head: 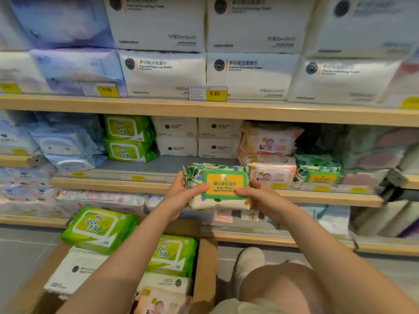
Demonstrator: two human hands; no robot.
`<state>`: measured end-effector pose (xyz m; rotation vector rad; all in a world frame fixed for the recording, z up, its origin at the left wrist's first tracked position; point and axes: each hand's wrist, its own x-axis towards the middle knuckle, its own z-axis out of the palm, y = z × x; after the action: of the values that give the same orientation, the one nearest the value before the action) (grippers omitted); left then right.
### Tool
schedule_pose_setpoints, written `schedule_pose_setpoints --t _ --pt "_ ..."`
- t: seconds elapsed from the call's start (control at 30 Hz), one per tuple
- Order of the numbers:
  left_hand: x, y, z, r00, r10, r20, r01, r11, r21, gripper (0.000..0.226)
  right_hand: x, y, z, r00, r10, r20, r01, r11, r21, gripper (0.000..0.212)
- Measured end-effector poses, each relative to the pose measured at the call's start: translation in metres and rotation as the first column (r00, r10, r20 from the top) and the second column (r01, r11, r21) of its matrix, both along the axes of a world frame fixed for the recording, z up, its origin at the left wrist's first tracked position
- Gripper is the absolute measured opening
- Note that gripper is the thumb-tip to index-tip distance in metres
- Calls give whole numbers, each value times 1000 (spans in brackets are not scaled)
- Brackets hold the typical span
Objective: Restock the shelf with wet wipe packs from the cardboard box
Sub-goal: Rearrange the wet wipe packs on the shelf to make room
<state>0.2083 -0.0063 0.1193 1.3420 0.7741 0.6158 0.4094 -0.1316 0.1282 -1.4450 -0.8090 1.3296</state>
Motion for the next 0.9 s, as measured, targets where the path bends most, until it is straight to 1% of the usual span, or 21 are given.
schedule_pose_setpoints --t 0.03,0.07,0.1,0.13,0.17,0.23,0.27,0.33,0.4,0.47,0.53,0.6,0.63,0.7,0.77,0.8,0.83,0.9 --pt "7 -2 -2 1000 -10 5 10 1000 12 79 8 -3 -1 1000 7 -13 -7 1000 1 84" --pt "14 -4 -4 1000 -18 -3 18 999 38 78 17 -5 -3 1000 4 9 -4 1000 0 98" --pt "22 -6 -6 1000 -25 -19 26 997 74 80 25 -9 -2 996 -11 89 10 1000 3 110" --pt "30 -8 -7 999 -33 -41 38 993 116 82 32 -12 2 977 -30 213 27 1000 13 117" --pt "39 -10 -8 997 -43 -67 53 987 155 84 40 -16 7 941 -39 336 30 999 31 116" --pt "60 -16 -11 992 -70 -109 91 975 200 83 58 -23 13 851 17 526 -49 998 47 108" --pt "71 -21 -12 989 -92 -116 114 971 210 80 67 -27 14 800 58 597 -96 995 32 105" --pt "94 -31 -13 982 -142 -123 168 958 232 76 86 -34 15 694 129 708 -134 990 -50 101" --pt "117 -40 -17 974 -184 -132 214 942 260 76 102 -43 13 632 164 757 -139 986 -97 97" --pt "139 -48 -22 966 -219 -135 250 925 286 80 118 -55 11 629 133 766 -108 991 -83 96" --pt "160 -56 -23 958 -240 -155 281 891 356 86 134 -68 6 627 75 776 -63 997 -45 95" --pt "180 -61 -17 944 -265 -200 328 831 449 85 152 -79 2 587 -4 809 -7 1000 10 91" --pt "190 -61 -14 935 -266 -234 350 798 491 82 162 -84 2 551 -35 834 20 999 28 90" --pt "205 -53 -10 929 -221 -298 361 723 589 76 180 -92 5 447 -61 893 63 997 37 89" --pt "216 -36 -13 932 -136 -336 347 605 717 66 198 -99 11 346 -70 936 100 994 37 89" --pt "219 -26 -18 927 -88 -365 353 537 766 61 208 -101 15 317 -82 945 120 992 46 89" --pt "222 -18 -24 909 -37 -415 382 472 795 59 216 -103 19 300 -97 949 136 989 58 89" --pt "226 -9 -36 842 74 -535 486 327 810 63 229 -100 30 264 -140 954 153 983 102 88"
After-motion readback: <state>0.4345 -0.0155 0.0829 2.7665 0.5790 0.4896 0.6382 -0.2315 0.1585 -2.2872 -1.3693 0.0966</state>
